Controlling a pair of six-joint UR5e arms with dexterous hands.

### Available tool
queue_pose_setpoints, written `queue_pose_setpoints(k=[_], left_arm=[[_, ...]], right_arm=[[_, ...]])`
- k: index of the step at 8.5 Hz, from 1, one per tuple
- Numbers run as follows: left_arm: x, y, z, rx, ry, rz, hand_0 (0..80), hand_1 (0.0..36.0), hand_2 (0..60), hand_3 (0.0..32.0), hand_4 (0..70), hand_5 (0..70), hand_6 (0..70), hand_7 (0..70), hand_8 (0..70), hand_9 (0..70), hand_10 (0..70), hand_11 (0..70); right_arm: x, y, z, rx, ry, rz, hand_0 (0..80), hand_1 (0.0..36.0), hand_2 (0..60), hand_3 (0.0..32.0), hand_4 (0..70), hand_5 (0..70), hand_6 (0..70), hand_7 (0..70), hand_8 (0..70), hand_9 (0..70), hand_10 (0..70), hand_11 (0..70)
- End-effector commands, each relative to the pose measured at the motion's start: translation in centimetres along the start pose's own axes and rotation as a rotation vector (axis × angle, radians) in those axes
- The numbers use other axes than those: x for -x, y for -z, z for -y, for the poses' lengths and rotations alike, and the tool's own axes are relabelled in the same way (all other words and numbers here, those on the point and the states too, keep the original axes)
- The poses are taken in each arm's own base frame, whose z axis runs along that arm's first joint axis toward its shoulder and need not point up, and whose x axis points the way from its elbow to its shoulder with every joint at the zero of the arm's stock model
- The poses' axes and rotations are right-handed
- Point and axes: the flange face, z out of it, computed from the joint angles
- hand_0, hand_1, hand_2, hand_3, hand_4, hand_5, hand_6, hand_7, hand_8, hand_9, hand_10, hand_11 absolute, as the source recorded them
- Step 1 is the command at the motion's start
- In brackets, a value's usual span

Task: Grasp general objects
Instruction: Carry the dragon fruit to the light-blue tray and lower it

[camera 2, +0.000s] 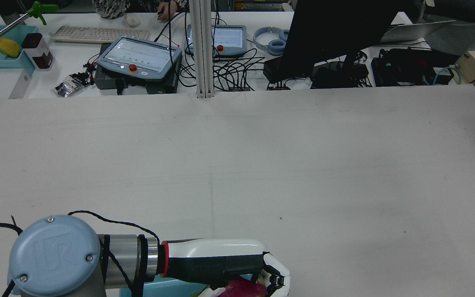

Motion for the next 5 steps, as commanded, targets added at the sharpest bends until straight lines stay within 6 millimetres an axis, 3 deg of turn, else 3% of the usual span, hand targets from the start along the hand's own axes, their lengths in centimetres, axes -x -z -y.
queue_pose_setpoints(k=[1, 2, 3, 4, 5], left_arm=[[2.4, 1.0, 0.7, -0.036, 0.004, 0.071, 80.0, 35.5, 3.7, 2.8, 27.9, 70.0, 15.7, 32.3, 5.4, 10.6, 10.5, 19.0], [2.8, 1.4, 1.1, -0.048, 0.005, 0.079, 80.0, 26.6, 0.0, 7.0, 13.4, 70.0, 8.1, 14.9, 0.6, 2.2, 5.1, 10.8], [3.7, 2.6, 1.9, -0.070, 0.009, 0.087, 80.0, 27.4, 0.0, 14.0, 2.6, 70.0, 5.1, 11.7, 0.0, 0.9, 2.1, 6.7], [4.7, 4.2, 2.3, -0.084, 0.011, 0.093, 80.0, 29.2, 0.0, 17.6, 0.0, 70.0, 1.8, 9.3, 0.0, 0.4, 0.9, 5.3], [4.1, 5.6, 3.4, -0.103, 0.005, 0.088, 80.0, 30.0, 0.0, 15.4, 0.0, 70.0, 0.0, 10.4, 0.0, 0.7, 1.4, 6.2]], right_arm=[[0.0, 0.0, 0.0, 0.000, 0.000, 0.000, 0.0, 0.0, 0.0, 0.0, 0.0, 0.0, 0.0, 0.0, 0.0, 0.0, 0.0, 0.0], [0.0, 0.0, 0.0, 0.000, 0.000, 0.000, 0.0, 0.0, 0.0, 0.0, 0.0, 0.0, 0.0, 0.0, 0.0, 0.0, 0.0, 0.0], [0.0, 0.0, 0.0, 0.002, 0.000, 0.001, 0.0, 0.0, 0.0, 0.0, 0.0, 0.0, 0.0, 0.0, 0.0, 0.0, 0.0, 0.0], [0.0, 0.0, 0.1, 0.000, 0.000, 0.001, 0.0, 0.0, 0.0, 0.0, 0.0, 0.0, 0.0, 0.0, 0.0, 0.0, 0.0, 0.0], [0.0, 0.0, 0.1, 0.000, 0.000, 0.001, 0.0, 0.0, 0.0, 0.0, 0.0, 0.0, 0.0, 0.0, 0.0, 0.0, 0.0, 0.0]])
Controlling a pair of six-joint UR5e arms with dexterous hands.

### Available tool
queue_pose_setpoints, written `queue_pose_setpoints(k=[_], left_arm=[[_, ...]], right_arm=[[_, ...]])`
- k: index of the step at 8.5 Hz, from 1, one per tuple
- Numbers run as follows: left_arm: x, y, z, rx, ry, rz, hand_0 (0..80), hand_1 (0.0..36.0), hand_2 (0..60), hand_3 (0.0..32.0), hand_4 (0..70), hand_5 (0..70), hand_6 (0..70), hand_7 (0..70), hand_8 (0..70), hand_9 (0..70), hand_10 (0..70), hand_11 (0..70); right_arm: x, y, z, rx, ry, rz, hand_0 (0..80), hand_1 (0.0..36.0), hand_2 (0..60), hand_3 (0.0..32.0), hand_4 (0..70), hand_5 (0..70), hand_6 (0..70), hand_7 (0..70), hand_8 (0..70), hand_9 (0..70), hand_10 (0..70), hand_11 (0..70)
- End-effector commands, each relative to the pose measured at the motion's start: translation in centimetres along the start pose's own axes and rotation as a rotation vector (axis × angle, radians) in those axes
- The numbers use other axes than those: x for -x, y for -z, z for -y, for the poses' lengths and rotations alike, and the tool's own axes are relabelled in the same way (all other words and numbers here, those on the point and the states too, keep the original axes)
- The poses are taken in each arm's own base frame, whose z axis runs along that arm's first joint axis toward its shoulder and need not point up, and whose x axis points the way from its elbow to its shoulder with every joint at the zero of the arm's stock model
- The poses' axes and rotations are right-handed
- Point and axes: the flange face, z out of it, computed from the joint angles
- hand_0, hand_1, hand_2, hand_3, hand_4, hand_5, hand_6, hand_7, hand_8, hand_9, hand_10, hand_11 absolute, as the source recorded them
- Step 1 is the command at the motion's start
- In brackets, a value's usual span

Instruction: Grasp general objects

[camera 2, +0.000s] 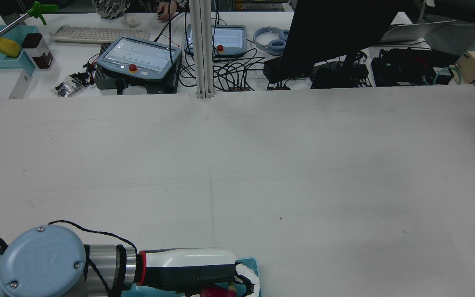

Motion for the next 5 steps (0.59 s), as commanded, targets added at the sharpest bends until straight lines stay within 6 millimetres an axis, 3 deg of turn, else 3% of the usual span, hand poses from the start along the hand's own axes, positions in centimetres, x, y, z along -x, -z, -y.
queue_pose_setpoints(k=[1, 2, 3, 4, 5], left_arm=[[-1.7, 5.0, 4.5, -0.096, -0.021, -0.029, 80.0, 30.5, 0.0, 32.0, 0.0, 70.0, 0.5, 19.6, 0.6, 3.6, 4.3, 10.4], [-3.7, 7.2, 6.8, -0.117, -0.043, -0.036, 80.0, 23.2, 0.0, 28.4, 0.0, 70.0, 2.2, 23.4, 10.8, 5.0, 2.9, 7.2], [-6.3, 11.2, 11.0, -0.162, -0.065, -0.062, 80.0, 20.3, 0.0, 23.6, 0.0, 70.0, 4.2, 25.0, 14.5, 5.5, 2.7, 6.5], [-10.2, 17.2, 17.2, -0.298, -0.104, -0.134, 80.0, 20.2, 0.0, 21.6, 1.3, 70.0, 6.8, 28.0, 15.4, 6.8, 4.2, 8.4], [-11.7, 20.3, 21.3, -0.367, -0.107, -0.161, 80.0, 18.7, 0.0, 17.4, 8.2, 70.0, 9.7, 32.0, 16.9, 9.0, 5.8, 10.4]], right_arm=[[0.0, 0.0, 0.0, 0.001, 0.000, 0.000, 0.0, 0.0, 0.0, 0.0, 0.0, 0.0, 0.0, 0.0, 0.0, 0.0, 0.0, 0.0], [0.0, 0.0, 0.0, 0.000, 0.000, 0.001, 0.0, 0.0, 0.0, 0.0, 0.0, 0.0, 0.0, 0.0, 0.0, 0.0, 0.0, 0.0], [0.0, 0.0, 0.0, 0.001, 0.000, 0.000, 0.0, 0.0, 0.0, 0.0, 0.0, 0.0, 0.0, 0.0, 0.0, 0.0, 0.0, 0.0], [0.0, 0.0, 0.0, 0.001, 0.000, -0.001, 0.0, 0.0, 0.0, 0.0, 0.0, 0.0, 0.0, 0.0, 0.0, 0.0, 0.0, 0.0], [0.0, -0.1, -0.1, 0.003, 0.000, 0.000, 0.0, 0.0, 0.0, 0.0, 0.0, 0.0, 0.0, 0.0, 0.0, 0.0, 0.0, 0.0]])
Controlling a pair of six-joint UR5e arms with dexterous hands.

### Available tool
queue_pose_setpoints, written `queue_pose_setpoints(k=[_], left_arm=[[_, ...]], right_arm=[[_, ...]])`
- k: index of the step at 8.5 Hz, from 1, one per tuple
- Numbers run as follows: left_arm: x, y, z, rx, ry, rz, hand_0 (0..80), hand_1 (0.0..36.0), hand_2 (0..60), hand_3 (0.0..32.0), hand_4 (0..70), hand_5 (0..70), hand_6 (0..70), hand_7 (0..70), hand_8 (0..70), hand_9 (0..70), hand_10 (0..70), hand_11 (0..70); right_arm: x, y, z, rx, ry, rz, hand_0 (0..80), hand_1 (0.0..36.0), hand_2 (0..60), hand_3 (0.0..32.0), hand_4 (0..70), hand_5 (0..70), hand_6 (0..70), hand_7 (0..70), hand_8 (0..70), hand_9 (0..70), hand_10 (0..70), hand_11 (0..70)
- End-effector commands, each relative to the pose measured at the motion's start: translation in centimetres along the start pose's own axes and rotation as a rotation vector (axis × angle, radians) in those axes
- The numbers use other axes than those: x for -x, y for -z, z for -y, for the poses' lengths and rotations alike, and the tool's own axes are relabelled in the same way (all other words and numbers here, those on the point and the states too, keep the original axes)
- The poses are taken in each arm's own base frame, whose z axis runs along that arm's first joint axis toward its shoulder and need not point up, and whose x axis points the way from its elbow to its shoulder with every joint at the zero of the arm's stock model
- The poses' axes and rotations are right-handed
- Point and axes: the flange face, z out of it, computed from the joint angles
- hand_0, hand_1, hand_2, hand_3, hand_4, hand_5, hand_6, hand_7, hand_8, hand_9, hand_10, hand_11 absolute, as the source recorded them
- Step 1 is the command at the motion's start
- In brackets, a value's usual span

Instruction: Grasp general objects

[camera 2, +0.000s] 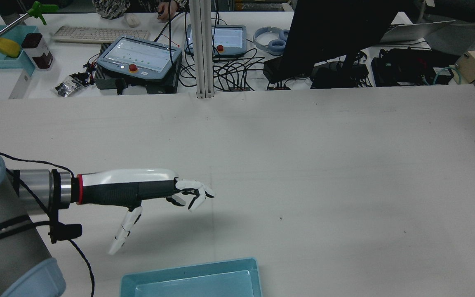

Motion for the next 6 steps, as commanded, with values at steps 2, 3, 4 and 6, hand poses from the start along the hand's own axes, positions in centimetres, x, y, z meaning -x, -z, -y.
queue_pose_setpoints(k=[2, 3, 4, 6], left_arm=[[-8.1, 12.6, 20.5, -0.319, -0.053, -0.164, 80.0, 22.9, 0.0, 0.0, 29.3, 70.0, 24.4, 43.2, 23.9, 17.9, 11.6, 19.0], [-9.3, 16.5, 24.9, -0.424, -0.050, -0.219, 80.0, 25.0, 0.0, 0.0, 30.2, 70.0, 25.7, 42.2, 23.0, 18.6, 13.4, 21.9], [-9.6, 19.0, 28.2, -0.503, -0.038, -0.275, 80.0, 23.8, 0.0, 0.0, 28.3, 70.0, 22.6, 36.9, 19.9, 15.7, 13.6, 22.1], [-7.9, 20.7, 33.5, -0.644, -0.007, -0.411, 80.0, 31.1, 0.0, 6.8, 21.7, 70.0, 12.6, 18.8, 2.4, 2.5, 13.1, 22.7]], right_arm=[[0.0, 0.0, 0.0, 0.000, 0.000, 0.000, 0.0, 0.0, 0.0, 0.0, 0.0, 0.0, 0.0, 0.0, 0.0, 0.0, 0.0, 0.0], [0.0, 0.0, 0.0, 0.000, 0.000, -0.001, 0.0, 0.0, 0.0, 0.0, 0.0, 0.0, 0.0, 0.0, 0.0, 0.0, 0.0, 0.0], [0.0, 0.0, 0.0, 0.000, 0.000, 0.000, 0.0, 0.0, 0.0, 0.0, 0.0, 0.0, 0.0, 0.0, 0.0, 0.0, 0.0, 0.0], [0.0, 0.0, 0.1, -0.001, -0.002, 0.001, 0.0, 0.0, 0.0, 0.0, 0.0, 0.0, 0.0, 0.0, 0.0, 0.0, 0.0, 0.0]])
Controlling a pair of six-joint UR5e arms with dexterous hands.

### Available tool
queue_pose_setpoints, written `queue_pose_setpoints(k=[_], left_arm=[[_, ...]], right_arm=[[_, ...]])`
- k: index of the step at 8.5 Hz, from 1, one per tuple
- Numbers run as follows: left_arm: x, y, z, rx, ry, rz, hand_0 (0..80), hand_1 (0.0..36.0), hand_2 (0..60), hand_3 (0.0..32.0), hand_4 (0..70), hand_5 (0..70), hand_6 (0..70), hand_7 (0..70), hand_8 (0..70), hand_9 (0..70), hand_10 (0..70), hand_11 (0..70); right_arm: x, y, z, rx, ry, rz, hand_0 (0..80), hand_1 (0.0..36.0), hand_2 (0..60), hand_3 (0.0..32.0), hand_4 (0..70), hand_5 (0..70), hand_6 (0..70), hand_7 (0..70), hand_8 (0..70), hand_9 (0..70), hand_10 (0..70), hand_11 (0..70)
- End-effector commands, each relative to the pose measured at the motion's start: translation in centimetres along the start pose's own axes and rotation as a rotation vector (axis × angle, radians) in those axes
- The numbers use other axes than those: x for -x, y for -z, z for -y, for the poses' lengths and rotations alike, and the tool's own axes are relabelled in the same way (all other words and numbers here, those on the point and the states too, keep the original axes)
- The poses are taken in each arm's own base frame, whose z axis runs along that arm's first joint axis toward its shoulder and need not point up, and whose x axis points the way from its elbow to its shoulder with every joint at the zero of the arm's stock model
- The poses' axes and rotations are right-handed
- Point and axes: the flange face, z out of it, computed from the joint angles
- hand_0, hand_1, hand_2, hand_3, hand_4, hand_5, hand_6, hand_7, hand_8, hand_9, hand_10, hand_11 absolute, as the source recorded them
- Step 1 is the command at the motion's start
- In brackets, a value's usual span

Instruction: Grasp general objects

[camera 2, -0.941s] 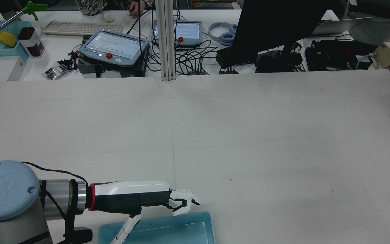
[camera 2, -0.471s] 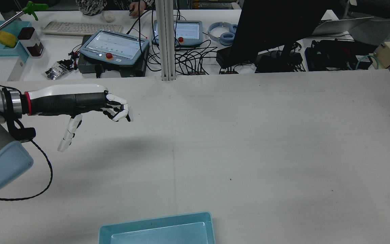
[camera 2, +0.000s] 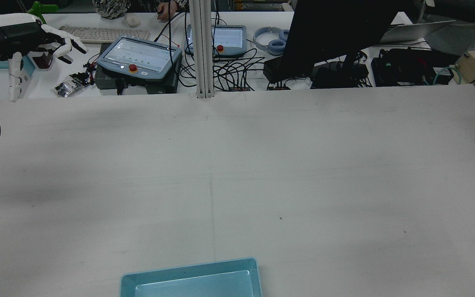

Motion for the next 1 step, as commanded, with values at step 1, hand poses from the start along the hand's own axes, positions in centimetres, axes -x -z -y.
queue_pose_setpoints(k=[1], left_arm=[[6.19, 2.28, 11.31, -0.242, 0.138, -0.242, 80.0, 31.4, 0.0, 11.8, 15.6, 70.0, 9.1, 15.5, 0.8, 1.7, 11.5, 20.5]], right_arm=[[0.01, 0.01, 0.05, -0.001, 0.000, 0.000, 0.0, 0.0, 0.0, 0.0, 0.0, 0.0, 0.0, 0.0, 0.0, 0.0, 0.0, 0.0]])
